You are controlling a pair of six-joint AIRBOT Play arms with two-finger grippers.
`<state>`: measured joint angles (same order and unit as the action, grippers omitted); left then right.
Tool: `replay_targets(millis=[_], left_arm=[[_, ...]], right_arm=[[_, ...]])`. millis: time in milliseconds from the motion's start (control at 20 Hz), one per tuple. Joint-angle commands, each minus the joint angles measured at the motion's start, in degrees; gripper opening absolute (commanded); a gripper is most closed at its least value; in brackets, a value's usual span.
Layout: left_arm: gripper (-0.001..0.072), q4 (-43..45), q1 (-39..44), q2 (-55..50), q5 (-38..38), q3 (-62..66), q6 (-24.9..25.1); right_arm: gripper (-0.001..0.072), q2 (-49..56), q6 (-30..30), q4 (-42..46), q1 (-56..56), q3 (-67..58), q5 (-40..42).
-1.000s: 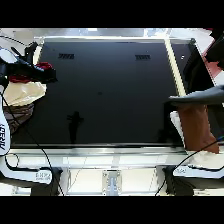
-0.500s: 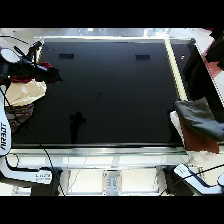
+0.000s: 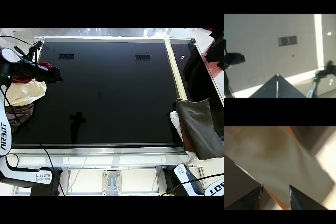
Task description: Fold the shirts.
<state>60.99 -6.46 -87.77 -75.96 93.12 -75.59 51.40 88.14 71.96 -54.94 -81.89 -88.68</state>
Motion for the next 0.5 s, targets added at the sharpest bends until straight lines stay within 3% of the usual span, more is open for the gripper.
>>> replay_targets(millis=[0, 50, 100, 300, 450], left_arm=[[0.0009, -2.2, 0.1, 0.0, 0.3, 0.0, 0.0], [0.0009, -3.3, 0.1, 0.0, 0.5, 0.0, 0.0], [0.0009, -4.5, 0.1, -0.1, 0.5, 0.0, 0.0], [0.0009, -6.7, 0.1, -0.2, -0.4, 0.0, 0.0], [0.0009, -7.8, 0.0, -0.2, -0.4, 0.0, 0.0]], right_arm=[[0.0380, -0.9, -5.0, -31.1, 1.2, -10.1, 13.5], [0.0380, -0.7, -9.7, -36.5, 4.1, -10.1, 13.2], [0.0379, -0.1, -11.8, -36.4, 8.4, -10.0, 11.5], [0.0379, 2.9, -11.5, -23.9, 27.6, -9.4, 4.8], [0.0380, 3.3, -11.2, -20.3, 34.6, -9.4, 4.2]])
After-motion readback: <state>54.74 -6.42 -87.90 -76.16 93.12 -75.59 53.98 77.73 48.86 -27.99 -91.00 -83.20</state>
